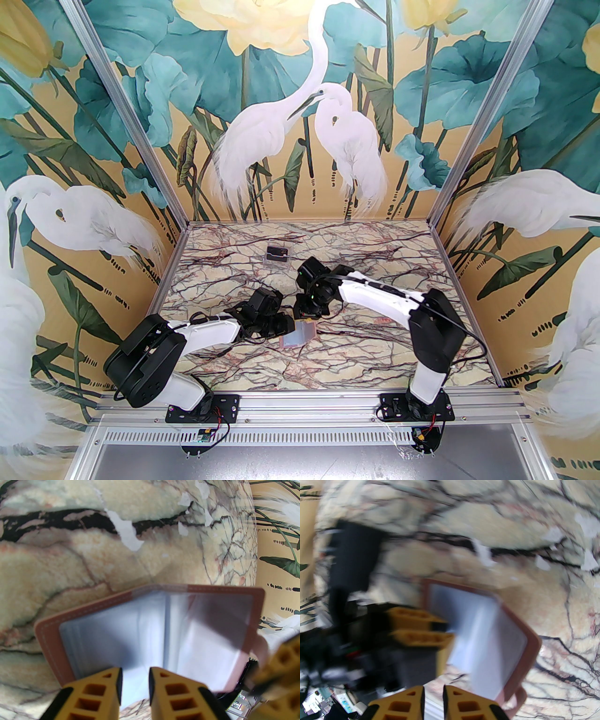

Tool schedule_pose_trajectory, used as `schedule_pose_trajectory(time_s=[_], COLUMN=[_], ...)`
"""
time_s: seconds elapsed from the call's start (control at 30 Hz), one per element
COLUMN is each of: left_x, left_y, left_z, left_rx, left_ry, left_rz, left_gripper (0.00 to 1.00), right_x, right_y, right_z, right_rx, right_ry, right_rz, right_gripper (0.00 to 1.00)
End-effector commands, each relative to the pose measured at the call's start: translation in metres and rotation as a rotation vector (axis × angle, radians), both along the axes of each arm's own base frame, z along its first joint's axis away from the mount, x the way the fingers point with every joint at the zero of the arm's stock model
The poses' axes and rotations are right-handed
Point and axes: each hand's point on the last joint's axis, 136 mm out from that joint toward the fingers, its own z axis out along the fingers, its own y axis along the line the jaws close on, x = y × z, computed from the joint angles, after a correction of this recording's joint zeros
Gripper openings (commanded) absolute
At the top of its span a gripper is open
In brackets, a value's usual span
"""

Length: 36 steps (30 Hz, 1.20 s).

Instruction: Put the credit cards into the card holder

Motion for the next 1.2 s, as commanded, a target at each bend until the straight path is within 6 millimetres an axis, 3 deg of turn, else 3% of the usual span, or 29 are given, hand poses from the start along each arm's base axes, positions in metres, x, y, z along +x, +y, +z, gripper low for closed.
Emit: schedule_pose_trajectory(time_s=[0.0,0.4,0.5,0.67,1.17], left_x=[0.001,0.0,0.0,-0.001,0.001], left_y=[0.001,0.003,0.003,0.004,0.004], left_z=[-0.003,-0.005,-0.006,-0.007,0.002], left_rx=[0.032,0.039,0.041,0.041,0.039], left_ry=[-0.005,-0.003,-0.001,0.002,-0.018], left_rz=[-0.007,0.003,0.008,0.009,0.013], left_gripper=[0.28,0.3,0.3,0.31,0.33], right_x=[0.002,-0.003,-0.005,-0.009,-0.009], right_y=[-0.024,-0.037,-0.042,-0.049,-0.049], right_z=[-0.024,-0.064,-0.073,-0.086,-0.087], right_rx=[-0.138,-0.22,-0.248,-0.28,-0.286], right_ry=[-0.001,0.044,0.052,0.064,0.065], right_rz=[-0.032,-0.049,-0.05,-0.052,-0.05], right_gripper=[0.23,0.22,0.15,0.15,0.14])
